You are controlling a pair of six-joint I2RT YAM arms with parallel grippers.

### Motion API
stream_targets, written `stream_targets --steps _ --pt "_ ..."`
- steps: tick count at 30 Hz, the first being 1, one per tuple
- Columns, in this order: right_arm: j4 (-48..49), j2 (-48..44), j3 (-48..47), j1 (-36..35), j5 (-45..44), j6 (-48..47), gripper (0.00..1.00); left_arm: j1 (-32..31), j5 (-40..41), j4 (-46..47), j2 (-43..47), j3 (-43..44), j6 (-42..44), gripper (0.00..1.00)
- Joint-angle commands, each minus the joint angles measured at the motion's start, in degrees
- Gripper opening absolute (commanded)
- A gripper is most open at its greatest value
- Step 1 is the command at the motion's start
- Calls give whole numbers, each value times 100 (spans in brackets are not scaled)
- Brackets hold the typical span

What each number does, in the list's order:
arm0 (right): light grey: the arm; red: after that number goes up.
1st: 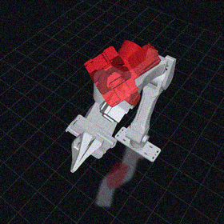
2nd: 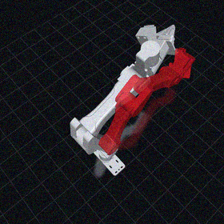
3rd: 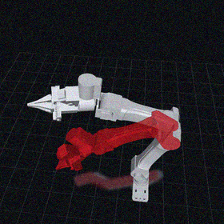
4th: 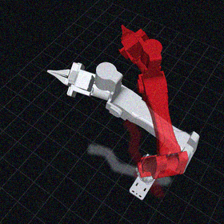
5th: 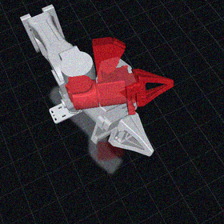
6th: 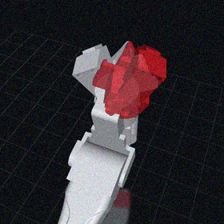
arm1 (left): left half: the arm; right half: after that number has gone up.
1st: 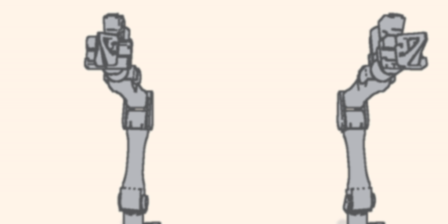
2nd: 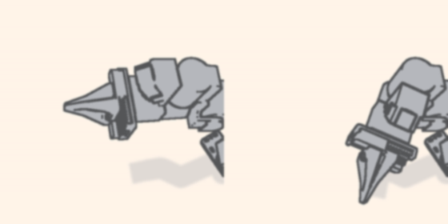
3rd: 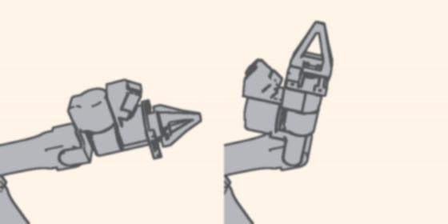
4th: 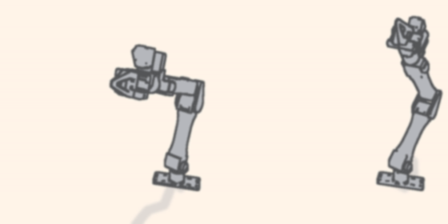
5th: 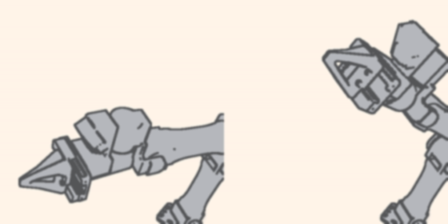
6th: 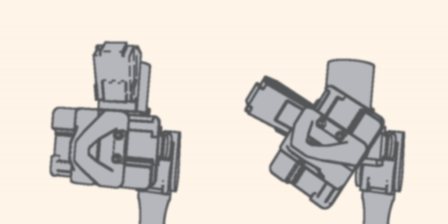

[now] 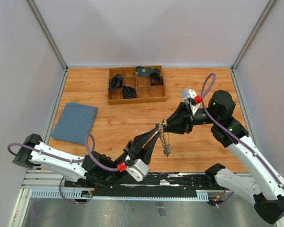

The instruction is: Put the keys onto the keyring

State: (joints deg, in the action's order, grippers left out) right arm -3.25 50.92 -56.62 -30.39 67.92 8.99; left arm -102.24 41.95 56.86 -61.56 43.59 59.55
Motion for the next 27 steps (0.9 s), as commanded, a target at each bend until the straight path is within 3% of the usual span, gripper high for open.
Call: stream_targets --steps 1,13,24,27 --pt "239 -45 28 -54 2 67 1 1 46 216 -31 80 -19 24" --pt "245 -55 54 -56 23 64 1 83 23 115 -30 200 -88 20" --pt "216 -112 47 -63 -30 -22 1 121 24 -135 31 277 -281 1" --pt "170 -138 22 -62 -86 -91 2 165 -6 -415 95 367 -516 1"
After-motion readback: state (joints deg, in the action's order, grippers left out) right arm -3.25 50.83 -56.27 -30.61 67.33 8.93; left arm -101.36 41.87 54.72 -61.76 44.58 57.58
